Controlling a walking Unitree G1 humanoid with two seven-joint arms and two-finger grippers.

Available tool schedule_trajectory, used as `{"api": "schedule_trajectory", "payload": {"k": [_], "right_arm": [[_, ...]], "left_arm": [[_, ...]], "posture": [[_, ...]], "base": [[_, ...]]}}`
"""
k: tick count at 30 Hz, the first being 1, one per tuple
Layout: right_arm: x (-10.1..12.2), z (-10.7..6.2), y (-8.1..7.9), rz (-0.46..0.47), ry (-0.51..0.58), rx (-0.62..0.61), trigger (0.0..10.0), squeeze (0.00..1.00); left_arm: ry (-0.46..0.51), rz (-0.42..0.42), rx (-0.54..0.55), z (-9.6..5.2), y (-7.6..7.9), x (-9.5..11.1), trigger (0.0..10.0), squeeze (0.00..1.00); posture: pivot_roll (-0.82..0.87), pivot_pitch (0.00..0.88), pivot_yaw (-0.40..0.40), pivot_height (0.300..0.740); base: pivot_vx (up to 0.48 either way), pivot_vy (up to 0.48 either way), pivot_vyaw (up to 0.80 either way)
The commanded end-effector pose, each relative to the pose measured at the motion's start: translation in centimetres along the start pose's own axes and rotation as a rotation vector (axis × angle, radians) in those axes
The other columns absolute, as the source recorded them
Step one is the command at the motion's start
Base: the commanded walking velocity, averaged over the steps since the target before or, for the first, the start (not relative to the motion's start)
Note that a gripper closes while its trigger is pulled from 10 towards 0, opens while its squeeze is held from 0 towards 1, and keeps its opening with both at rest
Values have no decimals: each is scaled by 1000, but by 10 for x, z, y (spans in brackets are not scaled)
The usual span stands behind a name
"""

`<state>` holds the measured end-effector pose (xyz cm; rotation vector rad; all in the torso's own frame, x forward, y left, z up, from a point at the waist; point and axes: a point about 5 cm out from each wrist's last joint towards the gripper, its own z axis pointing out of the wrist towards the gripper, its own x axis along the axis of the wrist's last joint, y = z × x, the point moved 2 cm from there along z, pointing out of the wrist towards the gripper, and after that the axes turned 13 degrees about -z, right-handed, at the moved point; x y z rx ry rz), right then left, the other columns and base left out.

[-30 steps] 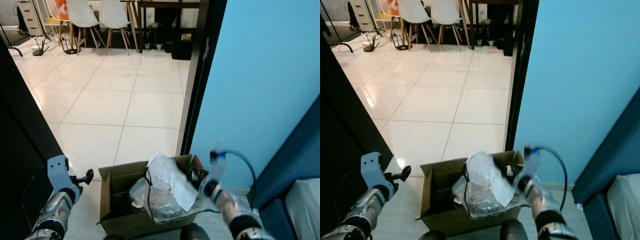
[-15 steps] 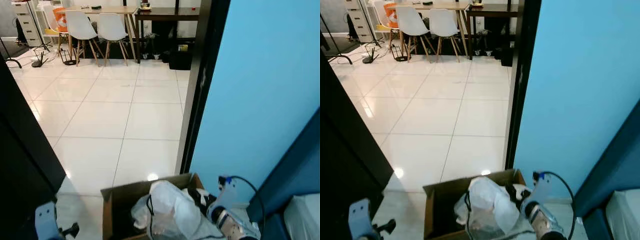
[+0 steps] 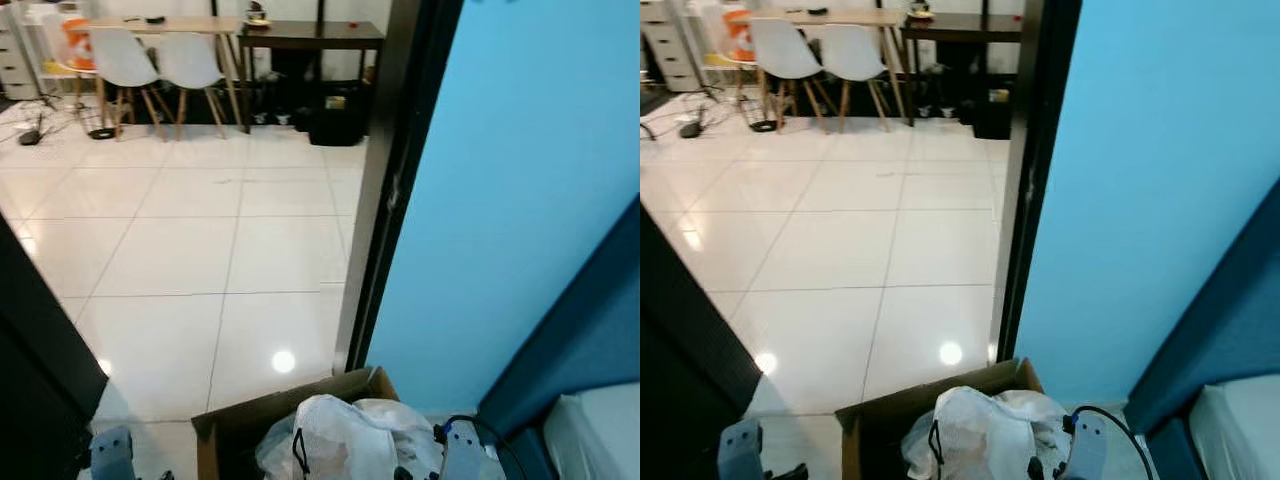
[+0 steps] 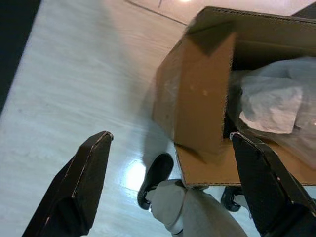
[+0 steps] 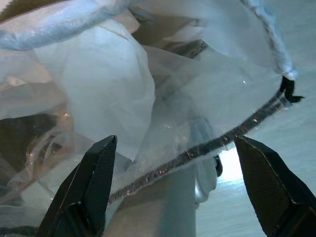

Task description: Clean up the room

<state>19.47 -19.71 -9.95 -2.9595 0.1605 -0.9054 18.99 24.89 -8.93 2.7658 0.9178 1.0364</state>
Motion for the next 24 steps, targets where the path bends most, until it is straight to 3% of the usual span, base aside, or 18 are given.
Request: {"api": "schedule_trajectory", "payload": {"k": [1,11,24], "right_arm": [[-8,-1,2,-20,-32,-15,10000,0],[-6,0,0,-69,-32,-32,10000,0],[-7,0,2,-85,-54,-39,10000,0]], "left_arm": [[-37,17,10,-1,-2,-8,10000,0],[-78,44,18,-2,2,-20,10000,0],[-110,60,-7,1,29,-36,10000,0]], "posture": [[-19,0,-52,740],[-8,0,-63,740],[-13,0,-65,740]], "base": [[0,0,0],[-227,0,0],[-307,0,-747]]}}
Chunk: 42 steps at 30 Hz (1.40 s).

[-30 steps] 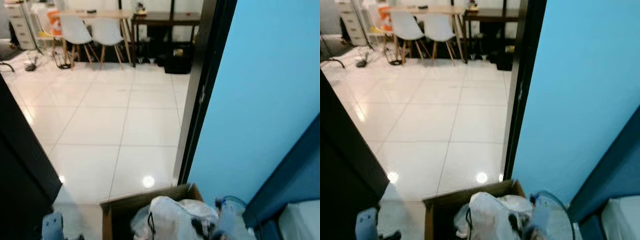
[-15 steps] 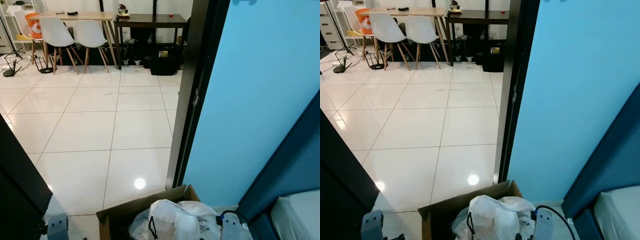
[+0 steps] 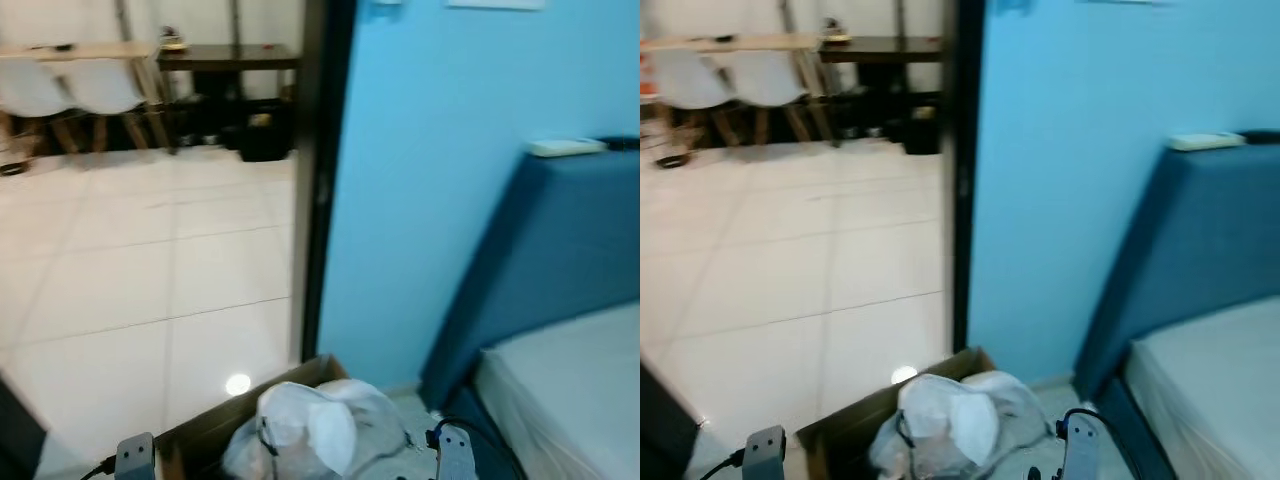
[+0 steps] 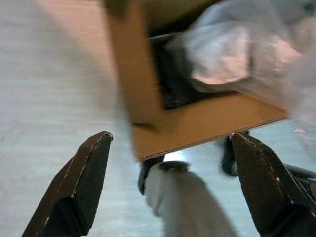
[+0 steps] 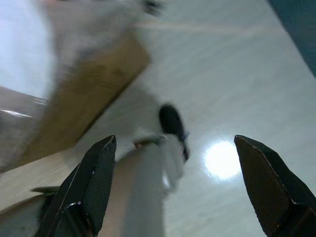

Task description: Clean up the room

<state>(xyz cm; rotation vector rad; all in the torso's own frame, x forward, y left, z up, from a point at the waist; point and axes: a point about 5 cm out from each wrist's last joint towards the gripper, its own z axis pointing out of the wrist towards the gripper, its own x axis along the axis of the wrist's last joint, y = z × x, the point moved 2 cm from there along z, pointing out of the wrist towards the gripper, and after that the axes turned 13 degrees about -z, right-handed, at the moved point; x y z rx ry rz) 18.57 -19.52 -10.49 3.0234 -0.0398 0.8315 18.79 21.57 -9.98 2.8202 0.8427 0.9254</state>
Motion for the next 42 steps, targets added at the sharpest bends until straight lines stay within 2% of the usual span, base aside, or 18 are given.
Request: {"api": "schedule_trajectory", "payload": {"k": [1,9,23,26,30,42], "right_arm": [[3,0,3,4,1,-14,10000,0],[1,0,6,6,-6,-28,10000,0],[-1,-1,8,10,-5,-40,10000,0],[-1,-1,8,9,-10,-45,10000,0],[-1,-1,7,7,-13,-39,10000,0],[-1,0,4,11,-7,-17,10000,0]], "left_arm": [[-32,11,-7,0,6,-12,10000,0],[-41,10,-9,-1,9,-16,10000,0],[-33,15,-12,0,7,-9,10000,0],[-16,-15,-21,0,7,-7,10000,0],[-23,19,-34,1,9,-6,10000,0],[-39,41,-47,1,11,-7,10000,0]], "posture": [[-13,0,-65,740],[-16,0,-68,740],[-17,0,-71,740],[-17,0,-71,740],[-20,0,-70,740],[-20,0,-69,740]], "base": [[-319,0,-744],[-322,0,-741],[-318,0,-644],[-85,0,0],[0,0,0],[0,-462,0]]}}
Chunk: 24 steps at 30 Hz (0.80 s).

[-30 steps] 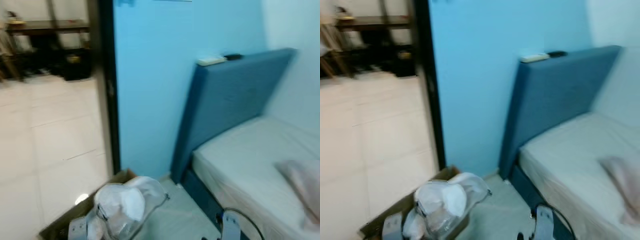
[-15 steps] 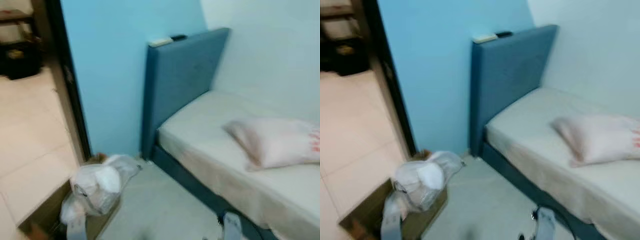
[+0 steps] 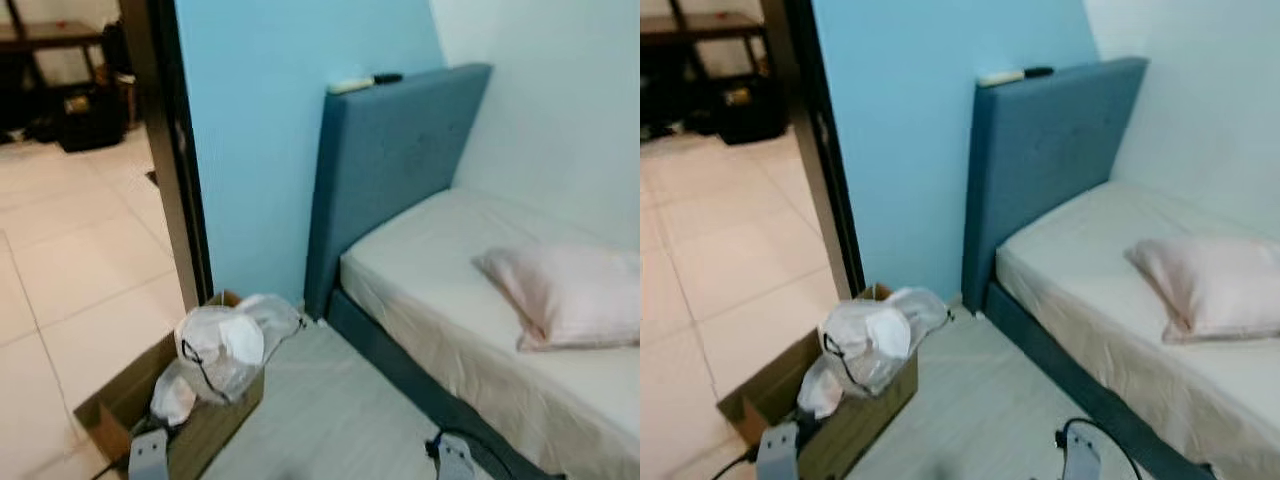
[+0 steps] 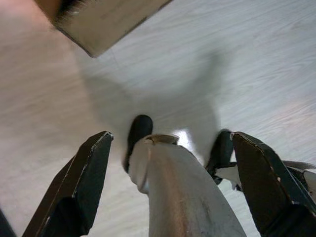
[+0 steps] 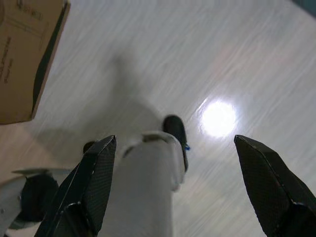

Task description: Clean up the room

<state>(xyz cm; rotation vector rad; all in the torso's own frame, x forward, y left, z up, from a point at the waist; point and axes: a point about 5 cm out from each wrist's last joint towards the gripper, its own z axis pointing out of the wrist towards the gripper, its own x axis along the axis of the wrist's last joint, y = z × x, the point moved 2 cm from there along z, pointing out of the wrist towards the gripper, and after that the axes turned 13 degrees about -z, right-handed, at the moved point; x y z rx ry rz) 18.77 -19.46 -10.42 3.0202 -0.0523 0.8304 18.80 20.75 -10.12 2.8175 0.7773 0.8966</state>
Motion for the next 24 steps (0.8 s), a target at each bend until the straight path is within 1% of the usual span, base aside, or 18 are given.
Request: {"api": "schedule_trajectory", "payload": {"k": [1,9,14,24], "right_arm": [[-3,-1,4,3,-7,-11,10000,0],[-4,-1,4,2,-8,-12,10000,0],[-4,-1,5,-2,-8,-12,10000,0],[-4,-1,5,-11,-8,-13,10000,0]], "left_arm": [[-14,12,-16,1,4,-2,10000,0],[-18,14,-23,1,6,-2,10000,0],[-17,18,-32,2,10,1,10000,0],[-18,21,-37,2,10,1,10000,0]], "posture": [[-20,0,-69,740],[-24,0,-69,740],[-26,0,-71,740],[-26,0,-73,740]], "base": [[0,-480,0],[0,-480,0],[0,-480,0],[0,-480,0]]}}
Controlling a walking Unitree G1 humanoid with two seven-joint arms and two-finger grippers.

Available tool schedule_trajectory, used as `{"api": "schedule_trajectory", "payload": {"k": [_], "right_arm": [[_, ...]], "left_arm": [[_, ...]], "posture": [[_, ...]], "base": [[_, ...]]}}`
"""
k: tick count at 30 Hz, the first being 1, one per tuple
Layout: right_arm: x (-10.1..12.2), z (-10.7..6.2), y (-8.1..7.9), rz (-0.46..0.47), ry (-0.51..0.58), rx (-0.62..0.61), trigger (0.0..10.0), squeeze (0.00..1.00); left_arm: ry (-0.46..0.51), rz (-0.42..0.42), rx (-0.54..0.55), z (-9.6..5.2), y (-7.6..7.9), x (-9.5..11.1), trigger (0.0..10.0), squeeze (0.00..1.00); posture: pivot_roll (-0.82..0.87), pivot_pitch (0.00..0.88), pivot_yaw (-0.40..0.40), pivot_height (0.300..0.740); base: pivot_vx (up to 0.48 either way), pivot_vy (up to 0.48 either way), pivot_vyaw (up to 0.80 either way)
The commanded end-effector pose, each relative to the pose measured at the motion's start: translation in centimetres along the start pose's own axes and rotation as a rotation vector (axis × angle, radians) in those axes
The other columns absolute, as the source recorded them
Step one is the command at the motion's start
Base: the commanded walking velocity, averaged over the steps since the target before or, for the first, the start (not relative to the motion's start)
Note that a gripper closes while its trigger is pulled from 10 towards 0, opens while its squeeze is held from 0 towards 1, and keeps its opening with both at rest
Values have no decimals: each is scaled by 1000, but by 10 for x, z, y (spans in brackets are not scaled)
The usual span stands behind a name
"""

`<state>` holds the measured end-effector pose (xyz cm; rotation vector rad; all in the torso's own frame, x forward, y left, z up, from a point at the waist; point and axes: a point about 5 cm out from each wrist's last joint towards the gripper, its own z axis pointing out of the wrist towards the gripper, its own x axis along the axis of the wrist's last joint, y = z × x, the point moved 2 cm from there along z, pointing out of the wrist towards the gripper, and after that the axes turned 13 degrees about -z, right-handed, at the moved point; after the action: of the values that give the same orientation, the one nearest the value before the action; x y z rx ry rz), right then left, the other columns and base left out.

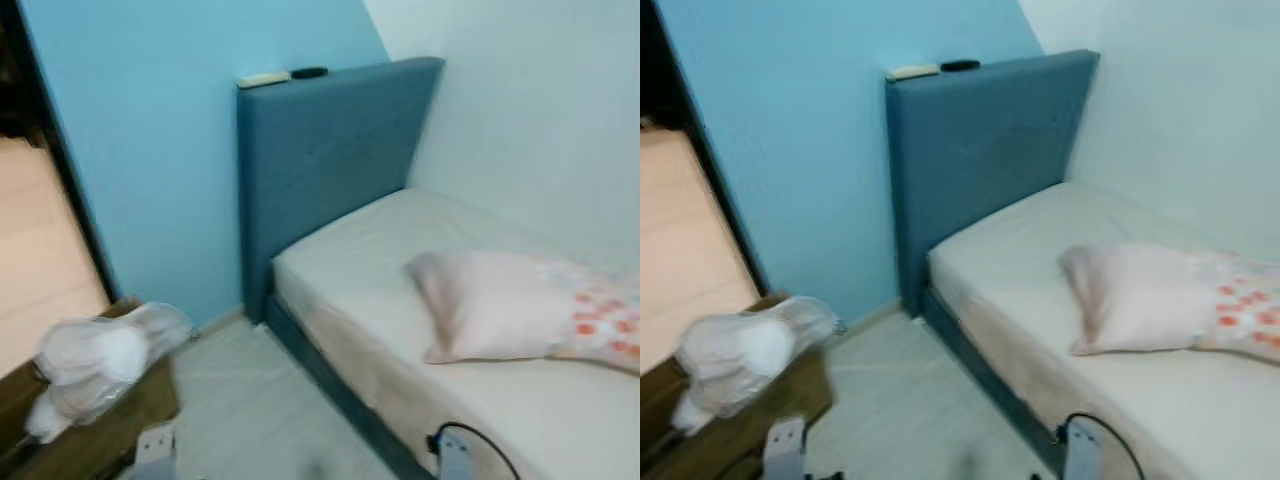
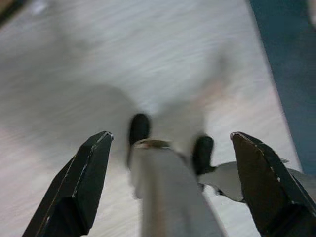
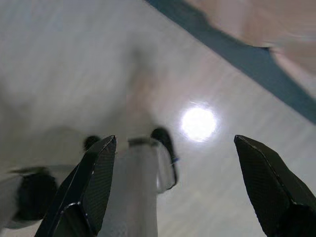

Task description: Clean up the room

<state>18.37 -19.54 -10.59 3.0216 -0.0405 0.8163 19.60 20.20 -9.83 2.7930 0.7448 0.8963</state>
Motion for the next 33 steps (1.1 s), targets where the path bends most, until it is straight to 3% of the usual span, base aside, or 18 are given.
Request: {"api": "schedule_trajectory", "payload": {"k": [1,4,11,22,33], "right_arm": [[1,0,5,-6,1,-12,10000,0],[1,-1,5,-8,1,-13,10000,0],[2,-1,7,-12,1,-17,10000,0],[2,-1,6,-16,2,-11,10000,0],[0,-1,4,-37,-3,0,10000,0]], "left_arm": [[-15,17,-3,0,2,-4,10000,0],[-11,23,3,0,1,-3,10000,0],[14,-17,28,0,0,-1,10000,0],[10,-13,27,0,0,-1,10000,0],[12,-7,30,1,1,1,10000,0]], "posture": [[-27,0,-74,740],[-27,0,-74,740],[-31,0,-73,740],[-32,0,-74,740],[-30,0,-76,740]], "base": [[0,-480,0],[0,-413,0],[0,0,0],[0,0,0],[283,0,0]]}}
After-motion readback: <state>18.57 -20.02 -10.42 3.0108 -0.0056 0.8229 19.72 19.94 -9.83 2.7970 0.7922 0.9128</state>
